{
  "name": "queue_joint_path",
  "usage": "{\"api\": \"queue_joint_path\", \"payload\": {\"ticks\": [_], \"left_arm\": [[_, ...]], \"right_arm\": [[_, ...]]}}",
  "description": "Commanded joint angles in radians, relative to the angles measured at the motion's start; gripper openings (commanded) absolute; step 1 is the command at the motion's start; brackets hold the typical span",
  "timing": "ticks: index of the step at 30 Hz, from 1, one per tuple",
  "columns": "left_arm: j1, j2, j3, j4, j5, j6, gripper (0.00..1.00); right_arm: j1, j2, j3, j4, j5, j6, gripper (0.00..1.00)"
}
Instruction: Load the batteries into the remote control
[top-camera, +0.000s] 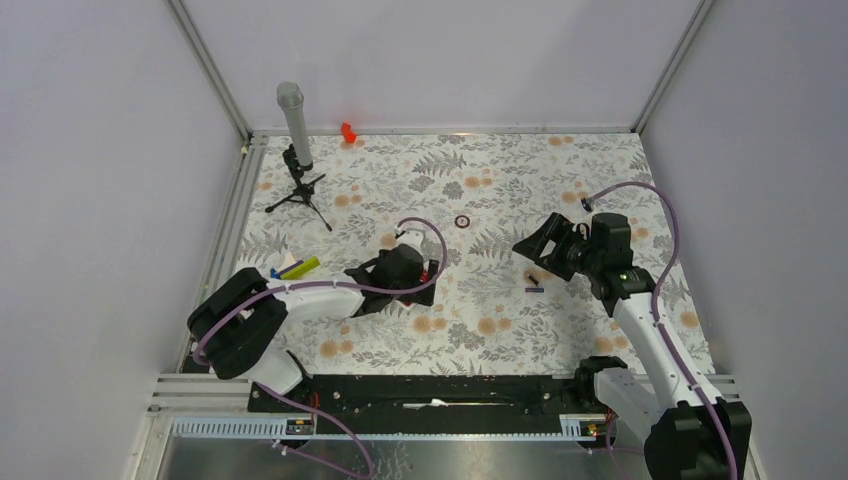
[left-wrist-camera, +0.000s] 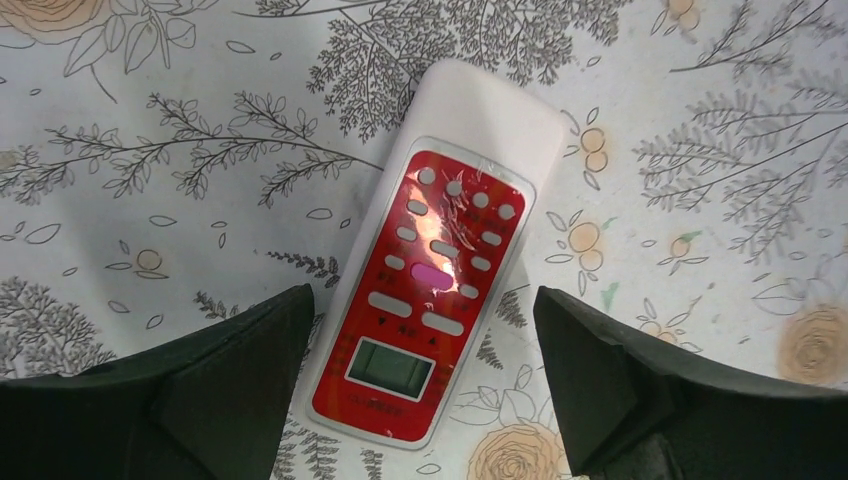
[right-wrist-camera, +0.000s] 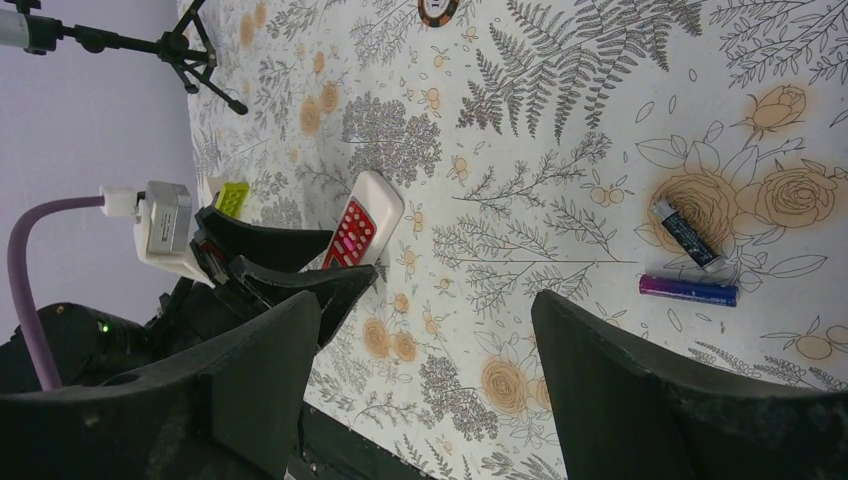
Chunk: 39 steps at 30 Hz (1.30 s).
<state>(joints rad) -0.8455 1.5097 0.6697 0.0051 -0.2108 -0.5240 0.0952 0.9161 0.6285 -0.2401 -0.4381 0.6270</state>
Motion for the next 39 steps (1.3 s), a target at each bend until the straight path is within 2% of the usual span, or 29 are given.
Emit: {"api": "queue_joint_path", "payload": {"ticks": [1,4,9,13,15,16,19,23,26,29,34,39], "left_arm": [[-0.042,0.037,0.019,-0.088,-0.115,0.051,0.91],[-0.063,0.075,0.034,-0.092,-0.117,0.067,0.87],[-0.083,0.096,0.045,-0.09,-0.119,0.1,0.65],[-0.084,0.093,0.05,-0.09,-0.117,0.131,0.4],[-0.083,0.082,0.063,-0.095,-0.075,0.158,0.28],[-0.083,0.076,0.081,-0.111,-0.036,0.174,0.26],[-0.08,0.06,0.167,-0.194,0.12,0.229,0.22],[-0.048,0.017,0.251,-0.234,0.348,0.246,0.2],[0.017,-0.017,0.284,-0.228,0.525,0.227,0.21],[0.089,-0.044,0.308,-0.227,0.692,0.195,0.22],[0.139,-0.056,0.374,-0.263,0.958,0.097,0.22],[0.153,-0.1,0.383,-0.22,1.114,-0.013,0.22]], "right_arm": [[-0.005,0.024,-0.011,0.05,-0.005,-0.007,0.85],[-0.005,0.051,-0.01,0.065,-0.008,-0.007,0.85],[-0.005,0.088,-0.001,0.073,-0.007,-0.009,0.83],[-0.005,0.087,-0.005,0.088,-0.006,-0.005,0.83],[-0.005,0.084,-0.007,0.099,-0.01,-0.004,0.83],[-0.004,0.085,-0.01,0.107,-0.014,-0.003,0.82],[-0.003,0.102,-0.01,0.137,-0.047,-0.004,0.8],[0.002,0.114,-0.047,0.306,-0.169,0.033,0.78],[0.018,0.094,-0.089,0.431,-0.231,0.062,0.79],[0.042,0.059,-0.12,0.516,-0.27,0.077,0.82],[0.114,-0.015,-0.122,0.656,-0.341,0.083,0.98],[0.172,-0.055,-0.083,0.791,-0.376,-0.008,0.99]]}}
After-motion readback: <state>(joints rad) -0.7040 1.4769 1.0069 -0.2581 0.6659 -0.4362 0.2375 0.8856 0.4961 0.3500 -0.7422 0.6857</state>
